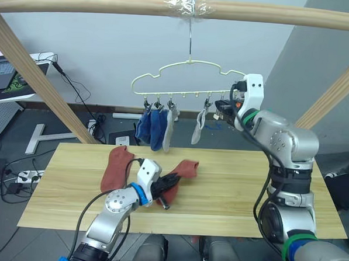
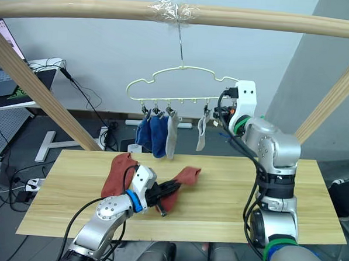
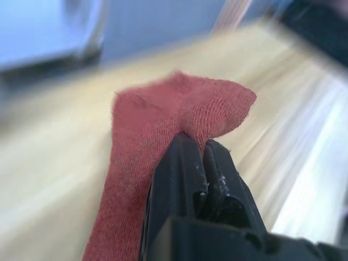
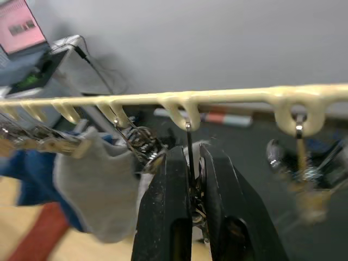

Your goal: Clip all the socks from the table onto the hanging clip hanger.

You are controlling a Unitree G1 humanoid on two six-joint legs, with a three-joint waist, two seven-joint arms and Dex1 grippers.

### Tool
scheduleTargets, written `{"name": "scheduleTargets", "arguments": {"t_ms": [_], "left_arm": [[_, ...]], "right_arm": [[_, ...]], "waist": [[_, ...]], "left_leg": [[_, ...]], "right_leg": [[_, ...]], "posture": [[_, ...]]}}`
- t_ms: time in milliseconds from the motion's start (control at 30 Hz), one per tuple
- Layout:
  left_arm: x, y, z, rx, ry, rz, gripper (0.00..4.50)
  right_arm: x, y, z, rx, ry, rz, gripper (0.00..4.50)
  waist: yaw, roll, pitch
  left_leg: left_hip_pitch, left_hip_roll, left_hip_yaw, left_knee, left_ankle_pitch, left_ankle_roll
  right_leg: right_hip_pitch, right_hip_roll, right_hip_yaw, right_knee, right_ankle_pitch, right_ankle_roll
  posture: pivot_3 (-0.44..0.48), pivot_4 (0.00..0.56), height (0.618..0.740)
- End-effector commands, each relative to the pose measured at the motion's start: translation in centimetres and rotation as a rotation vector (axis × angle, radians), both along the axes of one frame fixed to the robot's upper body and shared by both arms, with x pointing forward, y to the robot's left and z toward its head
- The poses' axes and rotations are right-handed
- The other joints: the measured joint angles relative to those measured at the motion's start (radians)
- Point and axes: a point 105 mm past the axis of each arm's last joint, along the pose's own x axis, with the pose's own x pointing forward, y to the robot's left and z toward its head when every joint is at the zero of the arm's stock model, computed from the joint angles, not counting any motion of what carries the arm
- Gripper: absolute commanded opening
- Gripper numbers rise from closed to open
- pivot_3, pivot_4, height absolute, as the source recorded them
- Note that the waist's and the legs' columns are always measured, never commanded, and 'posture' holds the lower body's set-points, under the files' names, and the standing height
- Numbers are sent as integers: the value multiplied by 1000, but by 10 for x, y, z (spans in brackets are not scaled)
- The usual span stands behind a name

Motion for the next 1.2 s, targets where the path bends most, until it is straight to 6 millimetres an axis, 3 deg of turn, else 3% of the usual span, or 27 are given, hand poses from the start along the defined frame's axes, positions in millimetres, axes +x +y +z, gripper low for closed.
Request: {"name": "scheduleTargets", "arguments": {"t_ms": [33,133,267,633,933,1200], "left_arm": [[1,-15,36,-102,-96,-13,28],[8,-32,63,-154,-179,-13,28],[16,-38,79,-192,-219,10,28],[23,-38,89,-217,-249,31,28],[6,-32,92,-211,-264,-13,28],[8,-30,96,-209,-303,18,28]], "right_arm": [[-3,-6,10,55,62,-4,3],[-6,-2,15,95,113,22,3],[-12,4,17,112,149,51,3],[-16,7,17,155,196,61,3],[-12,-2,19,166,210,23,3],[-9,-4,18,196,236,28,3]], "waist": [[-1,0,0],[2,0,0],[-1,0,0],[-3,0,0],[-4,0,0],[-3,0,0]], "left_leg": [[0,0,0,-3,1,1],[-1,0,0,-5,1,1],[-1,0,2,-5,1,1],[-1,0,2,-5,1,2],[-1,0,3,-6,1,2],[-1,0,3,-5,1,2]], "right_leg": [[0,0,0,-2,1,-1],[-1,0,-1,-4,1,-1],[-1,0,0,-6,1,-1],[-1,0,0,-5,1,-1],[-1,0,0,-5,1,-1],[-1,0,0,-5,1,-1]], "posture": [[1,233,740],[1,233,740],[-3,231,740],[-7,236,740],[-7,236,740],[-5,233,740]]}}
